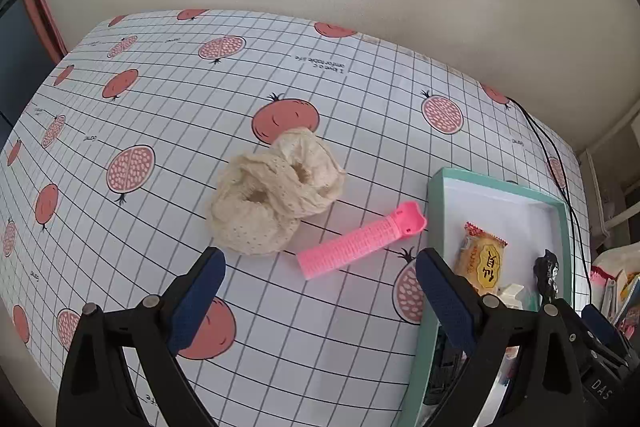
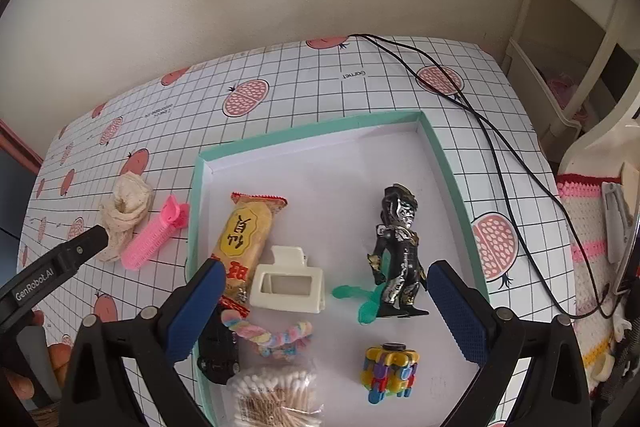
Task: Organize objects
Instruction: 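Withdraw both tools from the tray toward the pink roller and lace cloth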
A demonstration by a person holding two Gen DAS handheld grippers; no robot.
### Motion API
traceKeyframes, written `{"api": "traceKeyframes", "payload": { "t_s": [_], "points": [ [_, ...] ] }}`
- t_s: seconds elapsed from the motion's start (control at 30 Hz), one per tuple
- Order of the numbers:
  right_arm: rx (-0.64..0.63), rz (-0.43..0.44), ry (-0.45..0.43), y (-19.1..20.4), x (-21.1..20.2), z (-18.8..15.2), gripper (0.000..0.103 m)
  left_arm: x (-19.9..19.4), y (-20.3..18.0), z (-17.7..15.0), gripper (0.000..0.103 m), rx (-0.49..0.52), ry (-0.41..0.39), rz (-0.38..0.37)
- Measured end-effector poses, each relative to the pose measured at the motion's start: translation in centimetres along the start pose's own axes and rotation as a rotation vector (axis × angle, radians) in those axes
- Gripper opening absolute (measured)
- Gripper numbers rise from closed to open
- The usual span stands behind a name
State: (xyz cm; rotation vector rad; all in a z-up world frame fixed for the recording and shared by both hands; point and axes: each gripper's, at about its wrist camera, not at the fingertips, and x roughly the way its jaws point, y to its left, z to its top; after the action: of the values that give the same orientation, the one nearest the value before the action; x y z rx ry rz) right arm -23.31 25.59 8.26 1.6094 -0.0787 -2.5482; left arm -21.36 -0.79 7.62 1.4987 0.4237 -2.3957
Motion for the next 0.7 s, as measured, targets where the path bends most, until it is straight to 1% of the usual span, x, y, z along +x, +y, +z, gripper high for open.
{"api": "traceKeyframes", "payload": {
  "t_s": [0.27,0.37,0.5,0.7],
  "points": [
    [-0.050,0.021,0.001,3.7,0.3,-0.3,0.102,-0.5,5.2,1.1,0.096,-0.070,-0.010,0.029],
    [-0.066,0.041,-0.007,5.2,0.4,-0.3,0.102,-0.6,6.7,1.4,0.096,-0.090,-0.017,0.037],
    [-0.089,0.077,-0.026,7.7,0.5,-0.4,0.102,-0.7,8.1,1.8,0.096,-0.114,-0.035,0.024],
    [-0.199,0.083,-0.055,11.9,1.0,-1.0,0.102,-0.2,8.8,2.2,0.096,-0.112,-0.051,-0.012]
  ]
}}
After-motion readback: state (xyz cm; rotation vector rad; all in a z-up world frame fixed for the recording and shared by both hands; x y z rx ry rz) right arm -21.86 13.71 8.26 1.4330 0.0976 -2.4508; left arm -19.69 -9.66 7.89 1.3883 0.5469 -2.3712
